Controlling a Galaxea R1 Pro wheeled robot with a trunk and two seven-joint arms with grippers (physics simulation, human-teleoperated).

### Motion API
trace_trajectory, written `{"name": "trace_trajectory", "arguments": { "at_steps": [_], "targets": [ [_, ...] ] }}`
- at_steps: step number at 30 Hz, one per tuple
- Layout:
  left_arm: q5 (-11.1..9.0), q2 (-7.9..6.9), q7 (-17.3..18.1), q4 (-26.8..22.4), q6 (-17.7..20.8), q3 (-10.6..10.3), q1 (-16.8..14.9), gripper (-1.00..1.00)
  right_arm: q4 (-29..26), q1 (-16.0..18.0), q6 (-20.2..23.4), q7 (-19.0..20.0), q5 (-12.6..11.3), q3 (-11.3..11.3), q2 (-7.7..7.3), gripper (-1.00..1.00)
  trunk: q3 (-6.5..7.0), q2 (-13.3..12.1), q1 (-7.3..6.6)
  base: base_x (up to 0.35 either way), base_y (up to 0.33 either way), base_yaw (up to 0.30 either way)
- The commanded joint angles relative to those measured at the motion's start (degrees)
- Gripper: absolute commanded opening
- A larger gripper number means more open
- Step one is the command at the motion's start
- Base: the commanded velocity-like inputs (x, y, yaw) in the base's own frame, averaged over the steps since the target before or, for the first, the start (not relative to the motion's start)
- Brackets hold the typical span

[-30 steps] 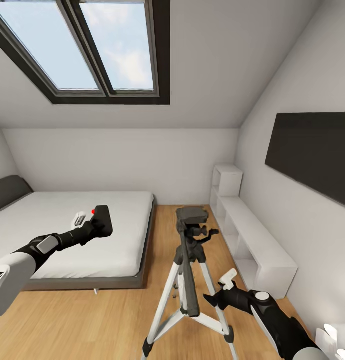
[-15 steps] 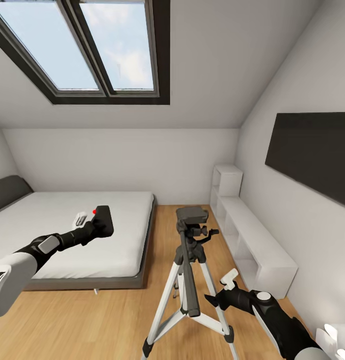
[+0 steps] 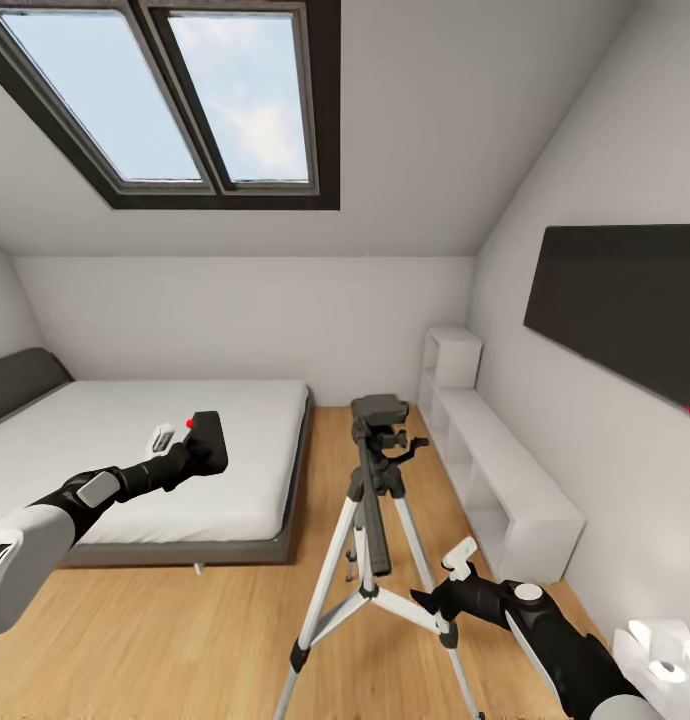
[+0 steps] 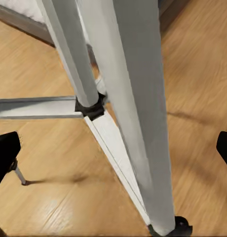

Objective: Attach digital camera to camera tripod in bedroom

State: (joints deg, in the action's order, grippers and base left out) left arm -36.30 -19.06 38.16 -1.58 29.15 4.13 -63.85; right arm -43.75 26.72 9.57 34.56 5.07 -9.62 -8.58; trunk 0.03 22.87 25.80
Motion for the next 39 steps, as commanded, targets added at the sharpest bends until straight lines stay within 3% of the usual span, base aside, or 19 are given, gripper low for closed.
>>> {"name": "trace_trajectory", "arguments": {
  "at_steps": [1,12,19,29,39],
  "targets": [
    [0.1,-0.01,0.2,0.0,0.4,0.6,0.0,-1.0,-0.1,0.0,0.2,0.2,0.4,0.0,-0.03,1.0,-0.03,0.1,-0.01,-0.329,0.0,0.0],
    [0.4,-0.01,0.2,0.0,0.4,0.6,0.0,-1.0,-0.1,0.0,0.1,0.2,0.4,-0.1,0.1,1.0,-0.03,0.1,-0.01,-0.341,0.0,0.0],
    [2.9,0.25,0.2,0.0,0.3,0.6,0.0,-1.0,-0.1,0.0,0.1,0.1,0.4,-0.1,0.24,1.0,-0.03,0.1,-0.01,-0.345,0.0,0.0],
    [3.9,0.67,0.1,0.0,0.3,0.6,0.0,-1.0,-0.1,0.0,0.0,-0.1,0.0,-0.1,0.28,1.0,-0.03,0.1,-0.01,-0.336,0.0,0.0],
    [4.0,0.69,0.1,0.1,0.2,0.6,0.0,-1.0,-0.1,0.0,0.3,-0.5,-0.1,-0.1,0.56,1.0,-0.03,0.1,-0.01,-0.08,0.0,0.0]
  ]
}}
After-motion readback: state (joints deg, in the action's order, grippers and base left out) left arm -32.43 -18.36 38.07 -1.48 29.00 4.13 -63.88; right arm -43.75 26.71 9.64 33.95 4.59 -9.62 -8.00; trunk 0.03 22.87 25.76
